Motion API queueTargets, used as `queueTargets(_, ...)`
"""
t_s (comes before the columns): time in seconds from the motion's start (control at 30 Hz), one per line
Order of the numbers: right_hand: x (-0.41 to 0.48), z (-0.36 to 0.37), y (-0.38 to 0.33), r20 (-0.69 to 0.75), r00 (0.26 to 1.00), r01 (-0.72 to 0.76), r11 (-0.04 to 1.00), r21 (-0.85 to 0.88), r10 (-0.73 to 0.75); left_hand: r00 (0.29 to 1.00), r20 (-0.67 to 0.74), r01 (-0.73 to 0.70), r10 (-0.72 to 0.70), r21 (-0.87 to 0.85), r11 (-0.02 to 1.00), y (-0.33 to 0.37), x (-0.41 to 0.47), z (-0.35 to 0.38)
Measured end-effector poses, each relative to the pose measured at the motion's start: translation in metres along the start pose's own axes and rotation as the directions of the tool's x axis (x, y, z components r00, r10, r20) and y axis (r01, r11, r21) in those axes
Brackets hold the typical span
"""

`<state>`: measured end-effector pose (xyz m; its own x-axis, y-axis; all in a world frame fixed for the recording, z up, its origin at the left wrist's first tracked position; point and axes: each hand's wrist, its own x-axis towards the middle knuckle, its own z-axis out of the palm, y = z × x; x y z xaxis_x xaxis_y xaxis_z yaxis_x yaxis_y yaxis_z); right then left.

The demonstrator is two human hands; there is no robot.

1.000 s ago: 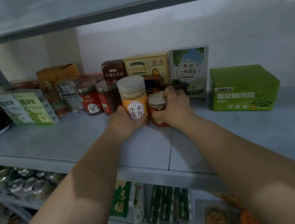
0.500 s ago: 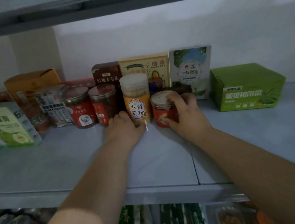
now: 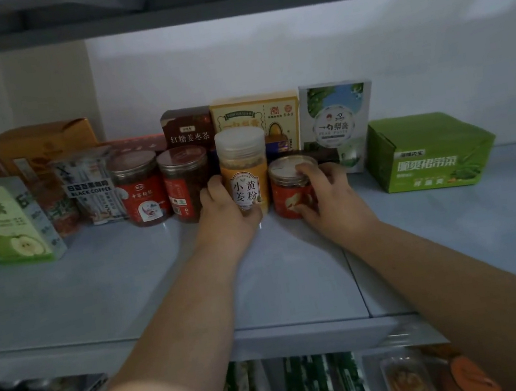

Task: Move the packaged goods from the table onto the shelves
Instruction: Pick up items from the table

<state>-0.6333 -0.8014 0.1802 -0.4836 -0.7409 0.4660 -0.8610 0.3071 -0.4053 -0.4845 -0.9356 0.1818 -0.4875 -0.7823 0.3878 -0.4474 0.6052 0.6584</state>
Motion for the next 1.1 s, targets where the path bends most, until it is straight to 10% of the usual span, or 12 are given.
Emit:
queueTargets(0.2, -0.001, 0.003, -0.001, 0.019, 1.0, 0.018, 0.999, -0.036, -0.017, 0.954, -0.101, -0.273, 0.282, 0.098, 0.957, 0.003, -0.008, 0.001)
queueTargets(0.73, -0.009, -0.001, 0.002, 0.074, 0.995, 0.073, 0.989, -0.131, -0.064, 0.929, 0.079, -0.367, 0.36, 0.286, 0.885, 0.012, -0.014, -0.004)
queueTargets(1.1, -0.173, -0.112, 0.032, -0.033, 0.999, 0.023, 0.936, -0.352, -0.037, 0.668, 0.297, -0.743, 0.683, 0.207, 0.637, 0.099, -0.124, 0.029)
